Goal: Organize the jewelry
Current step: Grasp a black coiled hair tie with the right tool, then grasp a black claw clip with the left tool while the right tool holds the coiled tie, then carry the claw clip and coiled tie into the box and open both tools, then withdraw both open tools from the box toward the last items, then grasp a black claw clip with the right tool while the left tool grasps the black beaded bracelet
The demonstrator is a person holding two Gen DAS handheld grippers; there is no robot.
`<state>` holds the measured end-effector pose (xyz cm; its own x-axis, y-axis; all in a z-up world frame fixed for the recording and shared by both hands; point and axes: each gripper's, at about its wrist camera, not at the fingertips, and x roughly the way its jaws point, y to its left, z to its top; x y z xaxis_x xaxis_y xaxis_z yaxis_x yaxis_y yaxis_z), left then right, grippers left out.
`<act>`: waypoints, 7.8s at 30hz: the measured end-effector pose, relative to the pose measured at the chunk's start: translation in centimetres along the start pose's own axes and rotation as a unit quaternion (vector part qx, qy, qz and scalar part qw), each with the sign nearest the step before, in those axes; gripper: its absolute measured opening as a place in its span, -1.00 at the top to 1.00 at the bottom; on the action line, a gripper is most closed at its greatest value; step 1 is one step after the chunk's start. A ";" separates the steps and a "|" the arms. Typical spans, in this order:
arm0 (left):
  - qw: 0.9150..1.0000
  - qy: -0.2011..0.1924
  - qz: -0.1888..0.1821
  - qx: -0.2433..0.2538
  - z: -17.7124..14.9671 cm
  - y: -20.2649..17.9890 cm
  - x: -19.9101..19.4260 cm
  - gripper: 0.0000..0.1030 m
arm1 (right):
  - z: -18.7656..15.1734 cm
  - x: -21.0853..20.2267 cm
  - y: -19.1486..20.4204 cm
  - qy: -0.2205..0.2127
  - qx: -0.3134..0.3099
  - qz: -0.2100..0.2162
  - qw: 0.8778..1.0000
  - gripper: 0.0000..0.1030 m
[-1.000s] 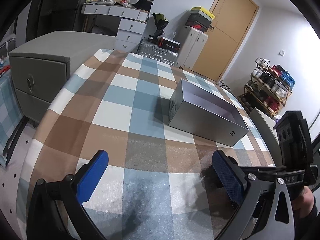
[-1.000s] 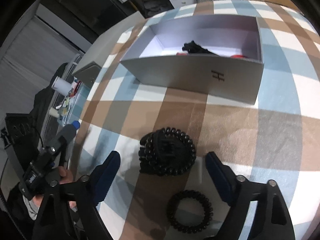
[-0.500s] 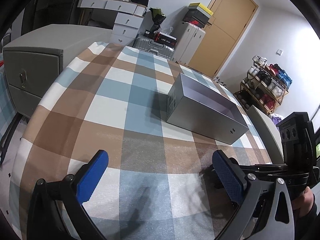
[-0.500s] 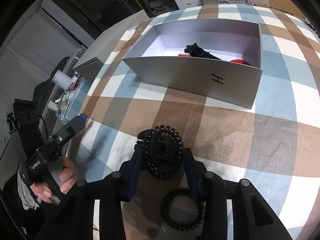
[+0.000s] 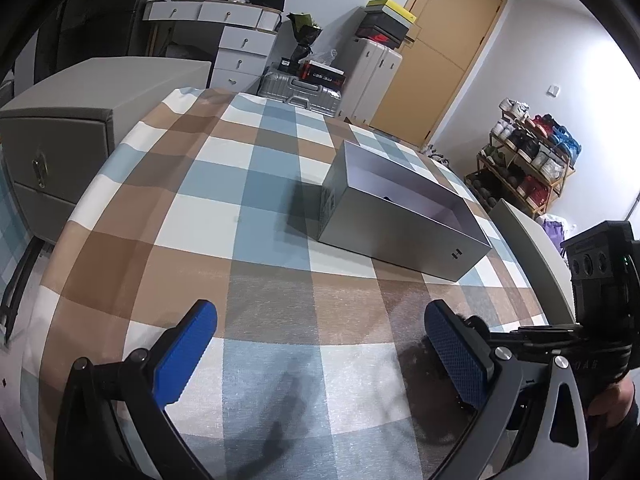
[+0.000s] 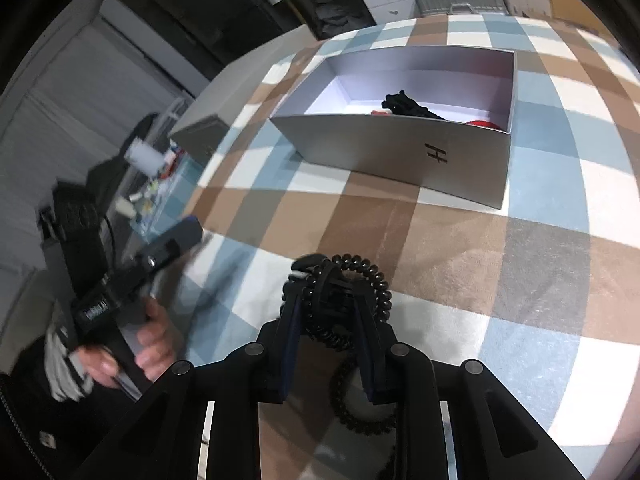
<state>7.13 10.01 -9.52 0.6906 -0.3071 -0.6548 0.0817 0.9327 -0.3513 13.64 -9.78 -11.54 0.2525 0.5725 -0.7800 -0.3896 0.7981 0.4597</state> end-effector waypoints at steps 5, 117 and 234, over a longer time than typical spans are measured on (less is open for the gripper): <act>1.000 0.002 -0.002 0.008 0.0 -0.6 0.1 -0.97 | -0.2 0.3 0.2 0.003 -0.014 -0.019 1.000 0.42; 0.986 0.075 -0.044 0.142 4.0 -10.0 2.3 0.24 | -0.3 -9.4 -3.8 -0.214 -0.007 0.111 0.970 0.83; 0.991 0.031 0.046 0.123 -4.3 -7.2 -2.0 -0.98 | -10.7 -5.7 -1.2 -0.121 -0.020 -0.055 0.991 0.39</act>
<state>2.06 3.07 -8.51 0.6585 -0.2224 -0.7190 0.1985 0.9728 -0.1191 3.18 -15.97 -12.19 0.4981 0.5137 -0.6986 -0.3807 0.8534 0.3561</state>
